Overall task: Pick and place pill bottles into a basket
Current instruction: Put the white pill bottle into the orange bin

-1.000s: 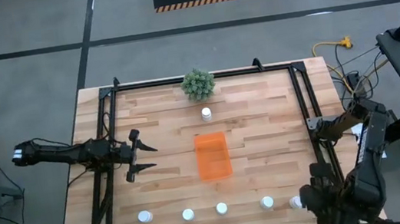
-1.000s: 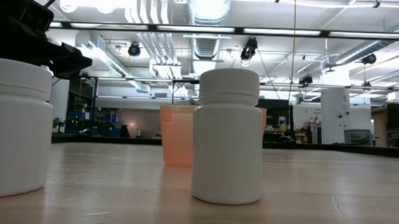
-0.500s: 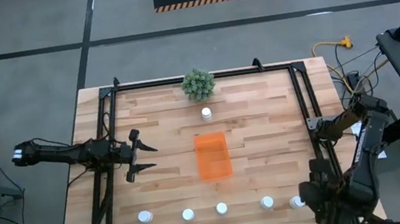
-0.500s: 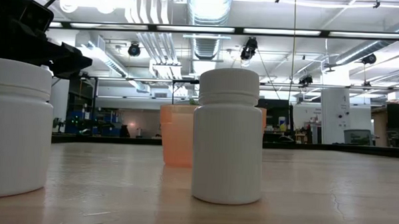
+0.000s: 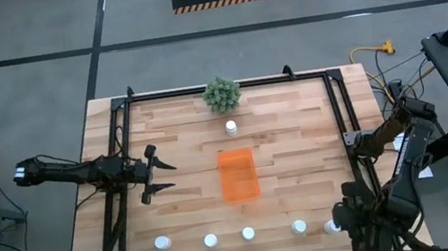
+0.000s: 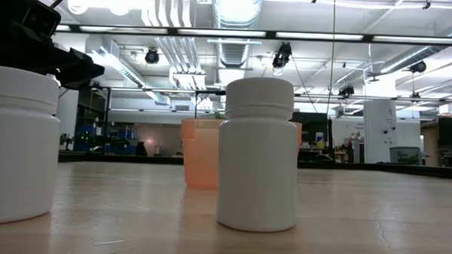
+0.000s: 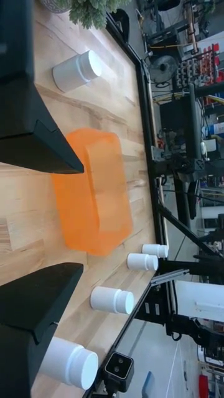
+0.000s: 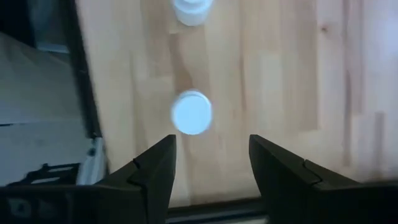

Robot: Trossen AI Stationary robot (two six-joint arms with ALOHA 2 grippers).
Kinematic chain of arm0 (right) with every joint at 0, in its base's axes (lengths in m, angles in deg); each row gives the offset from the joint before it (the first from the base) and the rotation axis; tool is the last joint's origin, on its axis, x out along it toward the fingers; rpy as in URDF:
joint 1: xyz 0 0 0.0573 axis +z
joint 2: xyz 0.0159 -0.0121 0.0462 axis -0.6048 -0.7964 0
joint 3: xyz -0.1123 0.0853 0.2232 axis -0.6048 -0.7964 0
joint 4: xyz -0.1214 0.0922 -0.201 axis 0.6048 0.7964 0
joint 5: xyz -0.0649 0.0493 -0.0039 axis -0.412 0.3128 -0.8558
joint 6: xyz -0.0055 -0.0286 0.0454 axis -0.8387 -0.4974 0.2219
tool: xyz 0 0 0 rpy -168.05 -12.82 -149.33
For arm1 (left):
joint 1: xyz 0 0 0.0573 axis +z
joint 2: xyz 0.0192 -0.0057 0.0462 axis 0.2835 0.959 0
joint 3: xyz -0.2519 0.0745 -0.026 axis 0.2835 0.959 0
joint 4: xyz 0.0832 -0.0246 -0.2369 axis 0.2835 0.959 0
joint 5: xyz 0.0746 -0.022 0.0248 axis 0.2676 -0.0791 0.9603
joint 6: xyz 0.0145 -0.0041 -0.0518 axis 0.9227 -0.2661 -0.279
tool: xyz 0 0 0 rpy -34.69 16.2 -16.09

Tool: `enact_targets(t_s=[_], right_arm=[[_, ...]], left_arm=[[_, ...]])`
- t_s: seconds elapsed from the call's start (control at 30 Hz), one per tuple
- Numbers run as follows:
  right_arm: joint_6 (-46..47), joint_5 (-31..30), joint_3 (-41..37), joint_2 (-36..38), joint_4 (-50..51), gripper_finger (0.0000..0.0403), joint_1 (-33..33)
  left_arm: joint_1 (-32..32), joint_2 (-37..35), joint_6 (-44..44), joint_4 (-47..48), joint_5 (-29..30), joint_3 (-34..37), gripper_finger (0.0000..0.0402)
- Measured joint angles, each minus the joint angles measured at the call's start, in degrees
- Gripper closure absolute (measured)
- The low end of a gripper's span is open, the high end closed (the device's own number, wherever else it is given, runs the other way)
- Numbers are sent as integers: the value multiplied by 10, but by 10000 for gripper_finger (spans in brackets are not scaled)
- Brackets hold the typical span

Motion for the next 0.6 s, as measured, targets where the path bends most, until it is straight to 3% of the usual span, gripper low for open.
enact_targets(t_s=[0.6], right_arm=[[-24,-10,-30,-7,-14,211,0]], left_arm=[[0,0,0,0,0,0,173]])
